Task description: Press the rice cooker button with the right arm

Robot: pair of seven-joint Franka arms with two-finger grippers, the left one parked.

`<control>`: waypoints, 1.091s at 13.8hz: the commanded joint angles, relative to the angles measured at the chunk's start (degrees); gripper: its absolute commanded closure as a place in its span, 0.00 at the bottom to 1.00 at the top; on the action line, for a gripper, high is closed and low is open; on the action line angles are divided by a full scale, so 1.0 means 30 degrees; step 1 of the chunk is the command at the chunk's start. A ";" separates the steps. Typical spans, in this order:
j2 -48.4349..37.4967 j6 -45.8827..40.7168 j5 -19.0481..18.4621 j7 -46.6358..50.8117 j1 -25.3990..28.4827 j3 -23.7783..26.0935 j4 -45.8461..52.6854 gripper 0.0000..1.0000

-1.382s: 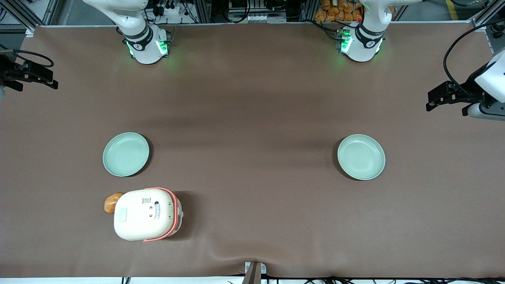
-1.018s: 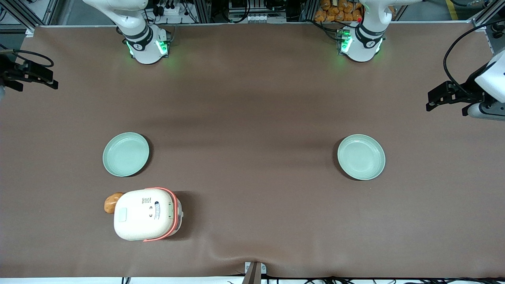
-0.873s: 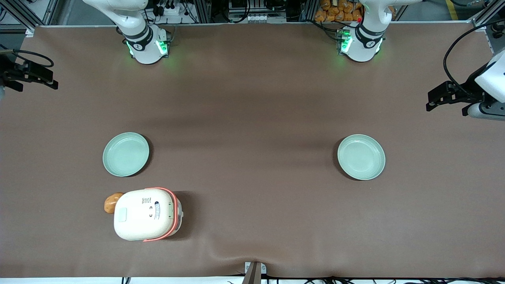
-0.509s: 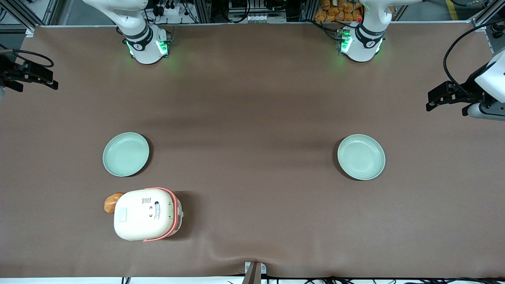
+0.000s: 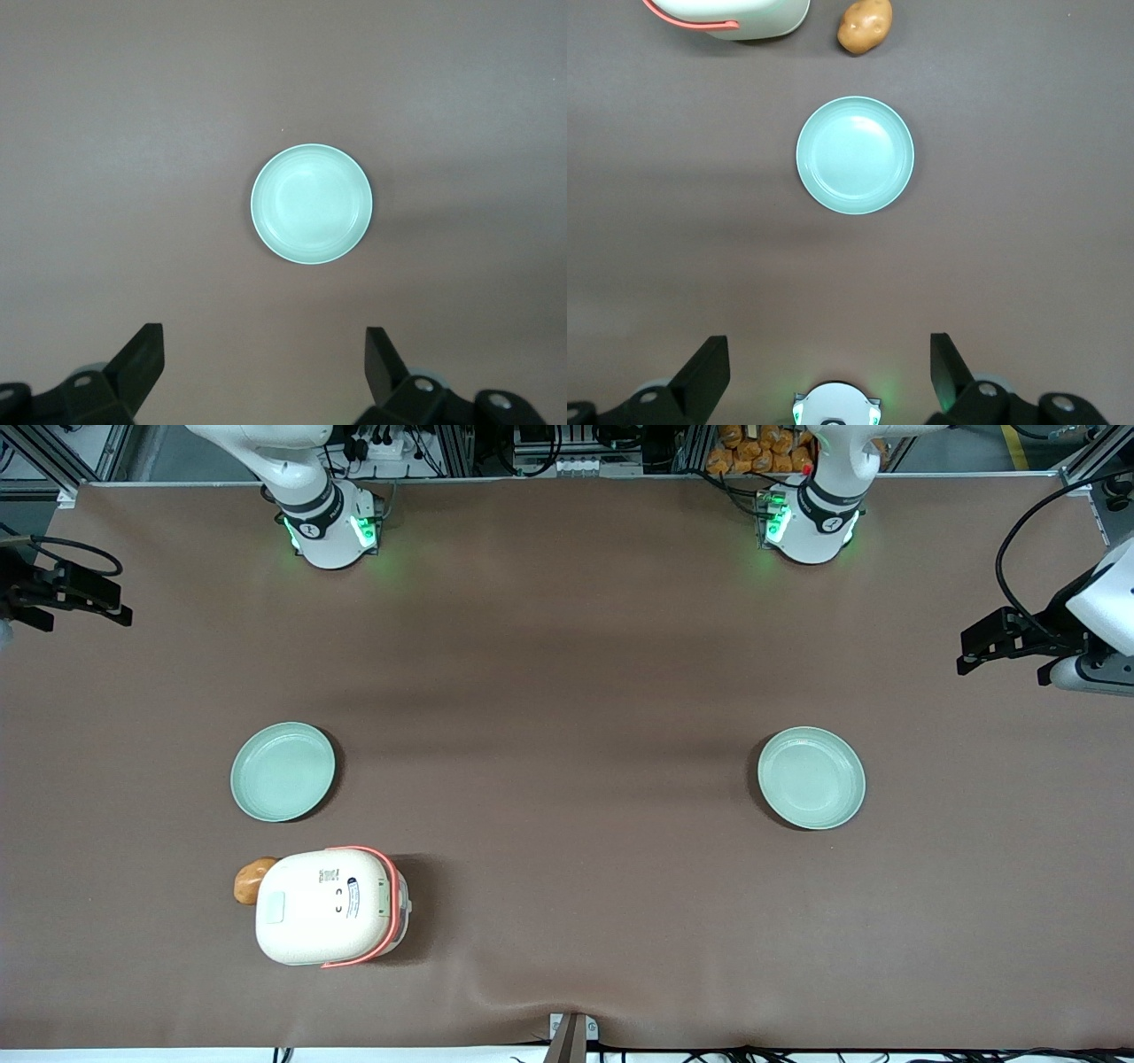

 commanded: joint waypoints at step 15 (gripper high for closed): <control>0.4557 1.2135 0.2987 0.0045 0.1798 0.0276 -0.0266 0.78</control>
